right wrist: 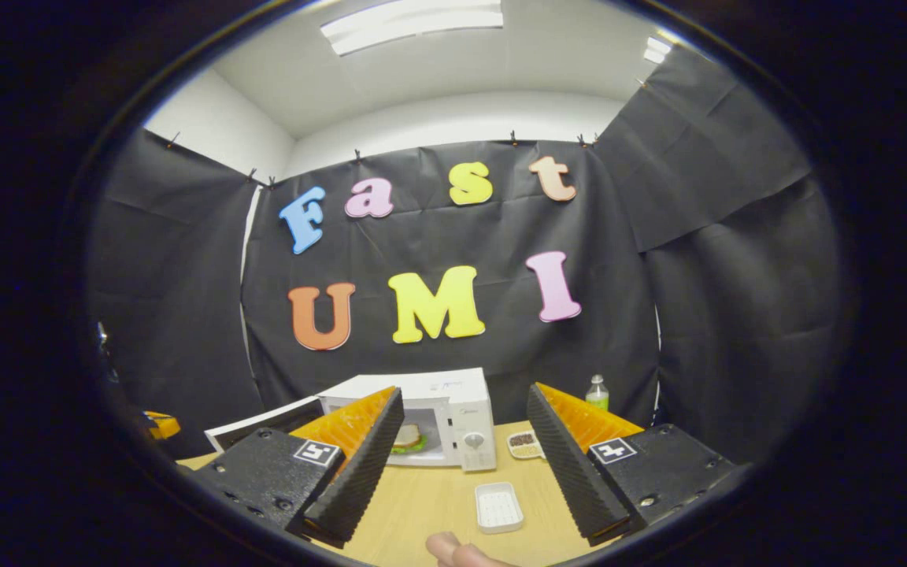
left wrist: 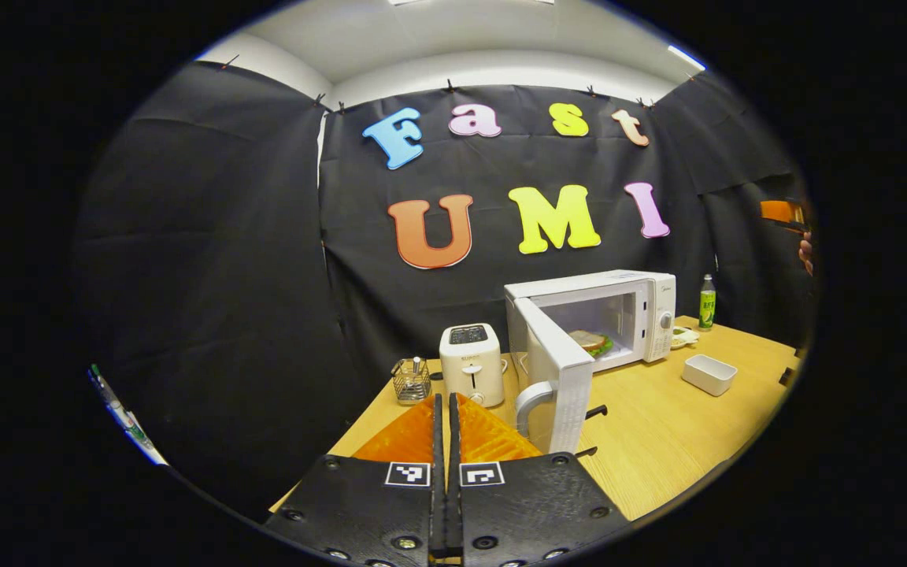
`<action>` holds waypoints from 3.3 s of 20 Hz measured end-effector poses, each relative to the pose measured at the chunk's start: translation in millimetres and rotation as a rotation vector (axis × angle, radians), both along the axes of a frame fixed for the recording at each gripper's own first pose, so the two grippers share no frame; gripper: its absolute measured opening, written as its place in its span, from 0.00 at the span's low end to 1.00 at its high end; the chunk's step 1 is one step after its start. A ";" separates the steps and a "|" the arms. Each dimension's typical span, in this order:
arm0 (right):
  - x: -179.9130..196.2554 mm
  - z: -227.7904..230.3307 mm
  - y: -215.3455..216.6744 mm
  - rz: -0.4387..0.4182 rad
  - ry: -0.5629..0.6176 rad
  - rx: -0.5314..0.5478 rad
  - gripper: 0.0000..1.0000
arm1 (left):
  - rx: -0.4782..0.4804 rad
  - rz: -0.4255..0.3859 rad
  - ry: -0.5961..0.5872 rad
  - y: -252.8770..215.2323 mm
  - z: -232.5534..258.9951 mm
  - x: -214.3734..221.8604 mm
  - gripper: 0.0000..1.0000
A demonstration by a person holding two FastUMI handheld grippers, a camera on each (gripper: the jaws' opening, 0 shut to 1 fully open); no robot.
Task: Open the microwave oven with the left hand, put the food in, and close the microwave oven.
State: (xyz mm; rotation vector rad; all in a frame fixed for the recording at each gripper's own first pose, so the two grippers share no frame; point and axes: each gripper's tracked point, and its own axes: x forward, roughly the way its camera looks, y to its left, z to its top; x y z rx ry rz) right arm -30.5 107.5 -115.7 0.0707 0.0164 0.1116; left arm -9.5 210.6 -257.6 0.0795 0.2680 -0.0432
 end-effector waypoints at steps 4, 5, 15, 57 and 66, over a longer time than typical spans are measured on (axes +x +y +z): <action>-15.2 10.3 -13.3 0.029 -0.010 0.001 0.91 | -0.055 -0.011 0.006 -7.3 -17.7 16.4 0.00; -18.8 14.1 -16.4 0.030 -0.023 -0.005 0.91 | -0.063 -0.023 0.001 -13.8 -20.3 18.0 0.00; -36.0 26.7 -32.9 0.074 -0.101 -0.008 1.00 | -0.173 -0.111 0.063 -58.6 -71.5 38.9 0.00; -9.0 -17.9 -108.2 0.070 -0.091 0.104 1.00 | -0.200 -0.515 0.097 -359.0 -84.4 183.7 0.00; 16.9 -54.0 -128.3 0.067 -0.019 0.098 0.91 | -0.211 -0.477 0.085 -393.6 -93.2 234.5 0.00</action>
